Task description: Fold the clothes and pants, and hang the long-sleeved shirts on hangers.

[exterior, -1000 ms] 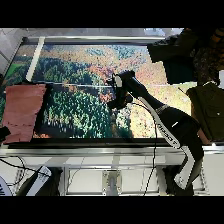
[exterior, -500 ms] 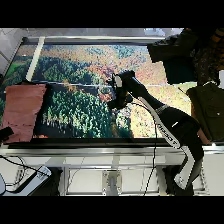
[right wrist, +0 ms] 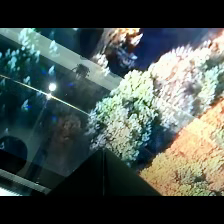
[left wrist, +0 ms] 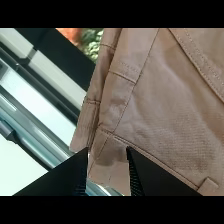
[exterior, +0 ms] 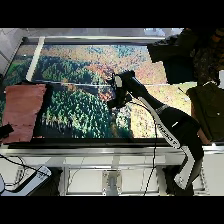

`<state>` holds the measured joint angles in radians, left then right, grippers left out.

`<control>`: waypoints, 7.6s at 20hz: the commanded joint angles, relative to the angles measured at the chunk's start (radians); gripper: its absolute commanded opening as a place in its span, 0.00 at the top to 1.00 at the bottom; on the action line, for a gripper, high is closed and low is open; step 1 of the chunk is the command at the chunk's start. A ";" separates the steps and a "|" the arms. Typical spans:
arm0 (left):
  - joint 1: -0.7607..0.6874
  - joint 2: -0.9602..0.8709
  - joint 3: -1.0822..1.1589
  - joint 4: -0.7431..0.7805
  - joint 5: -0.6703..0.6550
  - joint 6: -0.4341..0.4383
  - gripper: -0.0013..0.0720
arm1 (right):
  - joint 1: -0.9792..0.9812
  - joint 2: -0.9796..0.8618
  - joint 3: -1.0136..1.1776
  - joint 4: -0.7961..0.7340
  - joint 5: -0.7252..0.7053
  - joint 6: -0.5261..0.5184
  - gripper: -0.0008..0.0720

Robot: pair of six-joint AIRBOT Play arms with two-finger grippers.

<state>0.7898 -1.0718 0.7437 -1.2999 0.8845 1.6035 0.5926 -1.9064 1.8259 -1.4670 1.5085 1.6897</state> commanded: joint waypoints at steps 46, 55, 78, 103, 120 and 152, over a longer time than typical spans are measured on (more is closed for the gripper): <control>-0.261 0.028 0.396 -0.512 0.361 0.261 0.95 | -0.016 0.035 0.084 -0.012 0.034 -0.146 0.68; -0.869 -0.103 0.896 -0.628 0.715 0.237 0.95 | -0.234 0.211 0.234 -0.020 0.262 -0.273 0.57; -1.603 -0.271 0.401 -0.671 0.955 0.320 0.95 | -0.516 0.347 -0.238 0.253 0.004 -0.501 0.34; -1.068 -0.008 0.353 -0.480 0.952 0.316 0.95 | -0.211 0.192 -0.409 0.360 -0.206 -1.708 0.26; -1.067 -0.008 0.353 -0.480 0.952 0.327 0.95 | -0.114 0.191 -0.462 0.393 -0.512 -1.704 0.44; -1.150 0.113 0.921 -0.336 0.530 0.334 0.95 | 0.103 0.833 -0.066 0.023 -0.283 -0.726 1.00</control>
<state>-0.3191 -1.0134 1.6276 -1.5814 1.4002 1.9305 0.5983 -1.1610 1.7485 -1.3674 1.1709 0.8536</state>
